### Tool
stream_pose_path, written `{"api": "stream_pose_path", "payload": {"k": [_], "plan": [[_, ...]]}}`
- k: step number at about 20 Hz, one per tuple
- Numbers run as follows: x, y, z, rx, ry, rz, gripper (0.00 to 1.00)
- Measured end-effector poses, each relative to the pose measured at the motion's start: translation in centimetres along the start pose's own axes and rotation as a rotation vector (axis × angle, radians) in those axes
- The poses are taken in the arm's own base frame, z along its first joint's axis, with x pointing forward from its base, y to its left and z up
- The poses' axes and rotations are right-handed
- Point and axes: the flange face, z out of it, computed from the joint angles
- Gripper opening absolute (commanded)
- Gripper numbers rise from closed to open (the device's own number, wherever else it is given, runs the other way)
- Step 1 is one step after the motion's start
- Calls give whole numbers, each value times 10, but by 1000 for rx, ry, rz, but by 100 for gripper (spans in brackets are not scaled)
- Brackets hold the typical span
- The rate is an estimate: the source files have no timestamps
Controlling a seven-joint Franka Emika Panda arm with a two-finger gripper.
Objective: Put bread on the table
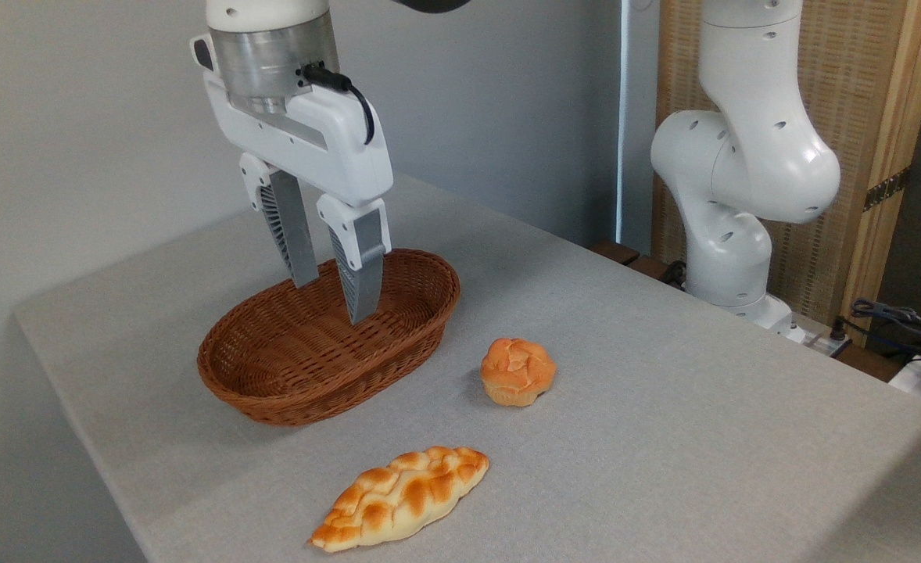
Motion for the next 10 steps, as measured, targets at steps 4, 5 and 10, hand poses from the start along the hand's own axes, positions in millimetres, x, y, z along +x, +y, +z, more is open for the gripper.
{"api": "stream_pose_path", "payload": {"k": [4,5,10], "plan": [[-4,-3,5,-6,-9,41,100],[-8,-6,4,-5,-9,54,100],[-16,-11,-1,1,-3,43,100]]}}
